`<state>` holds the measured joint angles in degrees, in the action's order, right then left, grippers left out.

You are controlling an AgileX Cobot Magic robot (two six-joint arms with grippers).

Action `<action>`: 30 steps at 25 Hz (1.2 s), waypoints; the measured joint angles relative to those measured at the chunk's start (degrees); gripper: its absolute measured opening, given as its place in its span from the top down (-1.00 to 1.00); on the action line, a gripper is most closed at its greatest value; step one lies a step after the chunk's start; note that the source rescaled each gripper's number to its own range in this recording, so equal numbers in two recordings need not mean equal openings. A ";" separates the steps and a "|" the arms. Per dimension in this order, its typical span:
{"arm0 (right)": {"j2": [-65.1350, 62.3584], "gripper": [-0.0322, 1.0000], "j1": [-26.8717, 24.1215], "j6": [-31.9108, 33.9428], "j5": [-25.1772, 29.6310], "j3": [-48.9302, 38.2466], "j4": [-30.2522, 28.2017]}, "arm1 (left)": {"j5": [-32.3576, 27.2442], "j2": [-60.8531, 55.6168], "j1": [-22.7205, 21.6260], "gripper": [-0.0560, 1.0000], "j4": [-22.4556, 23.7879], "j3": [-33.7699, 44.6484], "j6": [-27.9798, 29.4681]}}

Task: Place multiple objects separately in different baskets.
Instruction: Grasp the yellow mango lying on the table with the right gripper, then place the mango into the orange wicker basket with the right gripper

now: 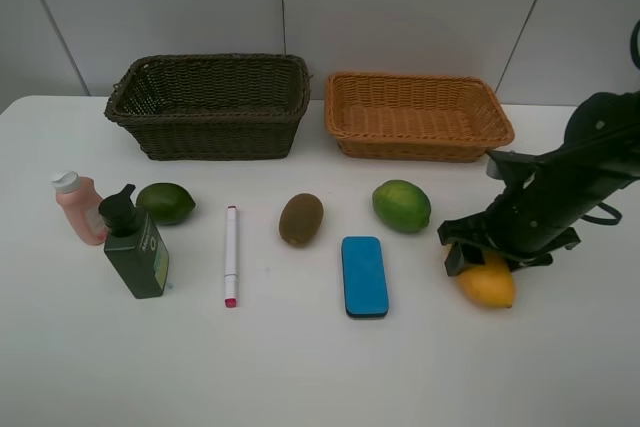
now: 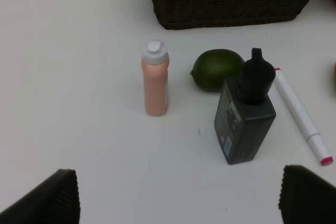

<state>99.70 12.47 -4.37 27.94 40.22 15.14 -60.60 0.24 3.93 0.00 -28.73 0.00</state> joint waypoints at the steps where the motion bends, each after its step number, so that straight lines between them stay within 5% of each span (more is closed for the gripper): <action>1: -0.25 0.36 0.00 0.00 0.66 0.49 0.00 | 0.00 0.00 0.00 -1.00 0.00 0.00 0.00; 15: -3.06 0.36 0.00 0.00 14.99 19.27 -3.48 | 0.00 0.00 0.00 -1.00 0.00 0.00 0.00; 30: 5.70 0.36 -0.80 0.00 3.64 36.99 -19.62 | 0.00 0.00 0.00 -1.00 0.00 0.00 0.00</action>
<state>105.40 11.67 -4.37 31.58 77.21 -4.48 -60.60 0.24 3.93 0.00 -28.73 0.00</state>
